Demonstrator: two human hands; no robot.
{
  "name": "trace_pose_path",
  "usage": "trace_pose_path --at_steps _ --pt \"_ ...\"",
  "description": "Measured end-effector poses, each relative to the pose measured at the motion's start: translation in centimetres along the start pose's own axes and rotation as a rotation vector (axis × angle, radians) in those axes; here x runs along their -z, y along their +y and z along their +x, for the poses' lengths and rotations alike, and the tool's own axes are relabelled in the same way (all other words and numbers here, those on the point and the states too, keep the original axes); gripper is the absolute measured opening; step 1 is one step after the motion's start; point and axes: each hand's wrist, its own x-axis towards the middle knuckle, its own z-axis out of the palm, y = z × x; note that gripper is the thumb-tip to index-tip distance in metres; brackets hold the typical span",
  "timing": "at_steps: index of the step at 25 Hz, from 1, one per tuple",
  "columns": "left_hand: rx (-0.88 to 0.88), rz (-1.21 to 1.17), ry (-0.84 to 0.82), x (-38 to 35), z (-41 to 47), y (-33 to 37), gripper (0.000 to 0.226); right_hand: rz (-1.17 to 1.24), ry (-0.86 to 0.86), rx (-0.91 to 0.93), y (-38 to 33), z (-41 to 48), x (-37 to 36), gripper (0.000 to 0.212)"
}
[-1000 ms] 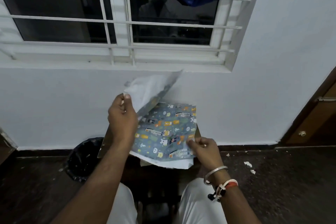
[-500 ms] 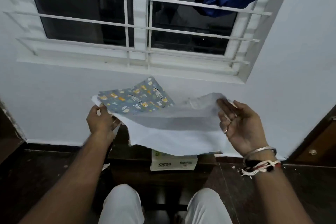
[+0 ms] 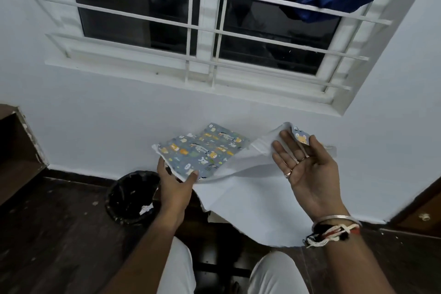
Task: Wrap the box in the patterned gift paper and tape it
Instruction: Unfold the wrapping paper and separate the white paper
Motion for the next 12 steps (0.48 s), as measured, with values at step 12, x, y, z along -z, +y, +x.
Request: trace_pose_path --at_steps 12 --pt "0.041 -0.082 -0.076 -0.3 -0.1 0.0 0.101 -1.42 -0.455 0.81 6.3 1.2 -0.5 0.076"
